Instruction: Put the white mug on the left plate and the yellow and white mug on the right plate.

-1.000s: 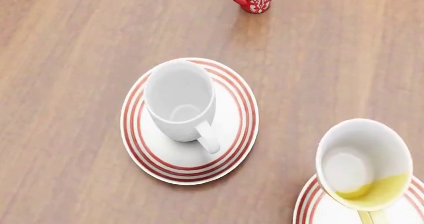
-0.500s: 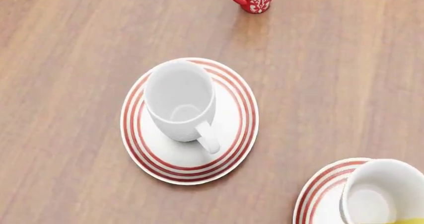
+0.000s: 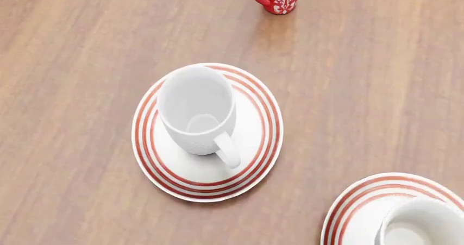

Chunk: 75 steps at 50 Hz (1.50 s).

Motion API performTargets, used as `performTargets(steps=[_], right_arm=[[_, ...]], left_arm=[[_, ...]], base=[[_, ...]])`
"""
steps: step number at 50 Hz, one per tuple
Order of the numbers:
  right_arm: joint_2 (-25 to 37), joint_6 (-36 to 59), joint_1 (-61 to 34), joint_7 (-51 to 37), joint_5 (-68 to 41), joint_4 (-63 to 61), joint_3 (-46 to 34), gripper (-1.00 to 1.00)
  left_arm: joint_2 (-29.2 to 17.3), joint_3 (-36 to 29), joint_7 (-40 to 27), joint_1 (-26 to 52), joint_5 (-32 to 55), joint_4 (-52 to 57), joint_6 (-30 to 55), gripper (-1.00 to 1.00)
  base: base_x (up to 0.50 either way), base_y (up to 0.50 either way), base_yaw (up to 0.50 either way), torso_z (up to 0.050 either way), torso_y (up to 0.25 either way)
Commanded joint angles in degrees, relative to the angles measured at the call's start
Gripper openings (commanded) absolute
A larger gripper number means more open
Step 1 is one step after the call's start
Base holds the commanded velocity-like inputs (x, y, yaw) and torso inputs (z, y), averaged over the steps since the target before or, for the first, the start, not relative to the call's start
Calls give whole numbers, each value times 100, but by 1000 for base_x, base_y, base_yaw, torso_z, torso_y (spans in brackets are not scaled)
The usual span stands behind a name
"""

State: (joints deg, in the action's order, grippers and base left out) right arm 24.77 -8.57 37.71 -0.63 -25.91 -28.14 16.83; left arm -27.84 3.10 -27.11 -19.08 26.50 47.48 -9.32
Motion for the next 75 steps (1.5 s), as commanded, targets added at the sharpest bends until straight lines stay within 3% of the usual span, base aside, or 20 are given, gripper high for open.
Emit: performTargets(steps=[1, 37, 38, 66, 75], right_arm=[[-100, -135, -88, 109, 48, 287, -47, -100], [-167, -14, -376, 72, 74, 642, -161, -100], [-172, -12, -381, 56, 93, 637, -160, 100], [-381, -1095, 174, 452, -228, 3, 248, 100], [-42, -642, 119, 109, -462, -884, 472, 100]], left_arm=[[-10, 19, -8, -44, 1, 8, -31, 100], [-67, -12, -57, 12, 56, 8, 5, 100], [-67, -10, -60, 8, 58, 9, 4, 100], [-103, -11, -106, 3, 79, 28, -4, 100], [-130, 3, -133, 29, 124, 46, 5, 100]], base=[[0, 0, 0, 0, 10], [0, 0, 0, 0, 0], [0, 0, 0, 0, 0], [0, 0, 0, 0, 0], [0, 0, 0, 0, 0]])
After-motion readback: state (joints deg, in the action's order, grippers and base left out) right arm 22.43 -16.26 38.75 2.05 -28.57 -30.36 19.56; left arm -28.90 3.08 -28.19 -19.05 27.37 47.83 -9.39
